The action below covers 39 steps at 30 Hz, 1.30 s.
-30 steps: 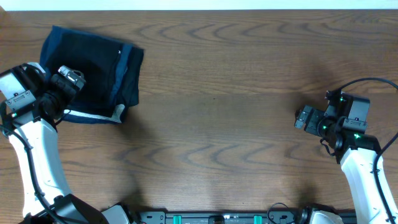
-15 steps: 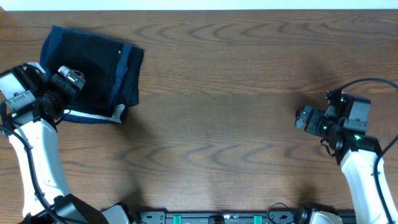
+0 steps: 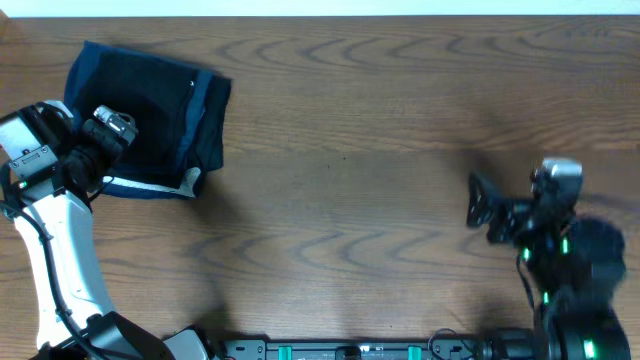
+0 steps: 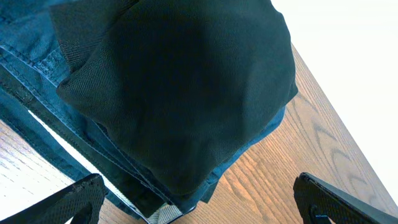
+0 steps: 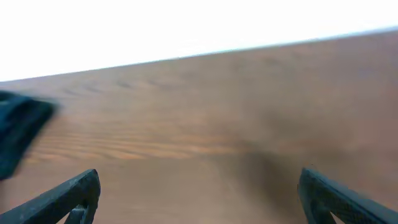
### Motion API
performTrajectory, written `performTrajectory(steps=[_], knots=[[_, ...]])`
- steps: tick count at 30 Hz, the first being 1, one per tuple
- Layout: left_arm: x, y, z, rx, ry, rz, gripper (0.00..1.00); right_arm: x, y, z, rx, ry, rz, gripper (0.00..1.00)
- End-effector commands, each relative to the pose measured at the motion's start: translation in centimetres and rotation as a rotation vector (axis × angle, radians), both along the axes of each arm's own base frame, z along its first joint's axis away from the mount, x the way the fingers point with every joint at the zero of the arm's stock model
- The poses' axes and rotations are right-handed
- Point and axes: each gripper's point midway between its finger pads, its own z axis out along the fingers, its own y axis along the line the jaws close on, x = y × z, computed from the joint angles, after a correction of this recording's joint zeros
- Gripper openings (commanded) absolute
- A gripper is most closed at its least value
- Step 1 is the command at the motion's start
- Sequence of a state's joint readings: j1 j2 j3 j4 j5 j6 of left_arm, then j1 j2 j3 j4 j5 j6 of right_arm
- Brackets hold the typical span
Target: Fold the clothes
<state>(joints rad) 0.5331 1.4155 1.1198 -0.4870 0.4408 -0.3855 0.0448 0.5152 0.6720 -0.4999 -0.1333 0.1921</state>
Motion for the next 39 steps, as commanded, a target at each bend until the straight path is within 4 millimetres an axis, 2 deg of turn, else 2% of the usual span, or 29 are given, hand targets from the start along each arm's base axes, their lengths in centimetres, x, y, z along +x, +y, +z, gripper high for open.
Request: performTrajectory(steps=[1, 5, 8, 12, 22, 27, 36, 39], knots=[[0.0, 0.0, 0.5, 0.012, -0.011, 0.001, 0.98, -2.9, 1.5, 2.6, -0.007, -0.132, 0.073, 0.99], [0.0, 0.0, 0.5, 0.012, -0.01, 0.0, 0.98, -5.9, 2.1, 5.2, 0.015, -0.283, 0.117, 0.99], [0.0, 0.0, 0.5, 0.012, -0.011, 0.0, 0.98, -6.8, 2.0, 5.3, 0.021, -0.324, 0.123, 0.99], [0.0, 0.0, 0.5, 0.012, -0.01, 0.0, 0.98, -6.2, 2.0, 3.5, 0.02, -0.329, 0.118, 0.99], [0.0, 0.0, 0.5, 0.012, -0.011, 0.0, 0.98, -2.8, 2.7, -1.9, 0.044, -0.45, 0.115, 0.99], [0.0, 0.0, 0.5, 0.012, -0.01, 0.0, 0.98, -1.9, 2.6, -3.4, 0.049, -0.508, 0.101, 0.99], [0.0, 0.0, 0.5, 0.012, -0.011, 0.0, 0.98, -0.8, 0.1, -6.6, 0.015, -0.419, -0.017, 0.99], [0.0, 0.0, 0.5, 0.012, -0.011, 0.0, 0.98, -0.6, -1.2, -8.6, -0.006, -0.337, -0.082, 0.99]])
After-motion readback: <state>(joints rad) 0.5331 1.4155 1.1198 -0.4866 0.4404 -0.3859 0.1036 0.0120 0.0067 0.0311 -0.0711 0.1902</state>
